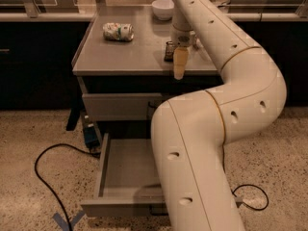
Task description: Place rxbar chocolate into top drawer
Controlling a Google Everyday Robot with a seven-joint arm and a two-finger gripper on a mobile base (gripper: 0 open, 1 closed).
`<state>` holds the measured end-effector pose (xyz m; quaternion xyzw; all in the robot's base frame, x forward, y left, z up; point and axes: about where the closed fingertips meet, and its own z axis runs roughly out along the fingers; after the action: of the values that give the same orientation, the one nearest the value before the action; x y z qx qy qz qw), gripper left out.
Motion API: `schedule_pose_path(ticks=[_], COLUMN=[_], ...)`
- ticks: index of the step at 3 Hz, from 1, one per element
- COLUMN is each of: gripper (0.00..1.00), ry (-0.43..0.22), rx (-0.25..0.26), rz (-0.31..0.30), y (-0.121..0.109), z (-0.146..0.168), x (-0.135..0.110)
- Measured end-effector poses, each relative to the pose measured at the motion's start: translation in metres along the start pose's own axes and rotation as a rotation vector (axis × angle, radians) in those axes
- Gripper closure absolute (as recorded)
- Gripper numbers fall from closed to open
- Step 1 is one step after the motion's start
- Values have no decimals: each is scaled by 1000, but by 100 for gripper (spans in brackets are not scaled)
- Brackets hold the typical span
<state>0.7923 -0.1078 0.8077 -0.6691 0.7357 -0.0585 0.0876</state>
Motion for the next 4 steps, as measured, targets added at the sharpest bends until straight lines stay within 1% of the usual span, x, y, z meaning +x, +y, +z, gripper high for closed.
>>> schedule_pose_path(ticks=[1,2,4], gripper=[19,41,88], ry=[0,0,0], rx=[0,0,1], rz=[0,0,-1], y=[0,0,1], z=[0,0,-2], x=[0,0,0])
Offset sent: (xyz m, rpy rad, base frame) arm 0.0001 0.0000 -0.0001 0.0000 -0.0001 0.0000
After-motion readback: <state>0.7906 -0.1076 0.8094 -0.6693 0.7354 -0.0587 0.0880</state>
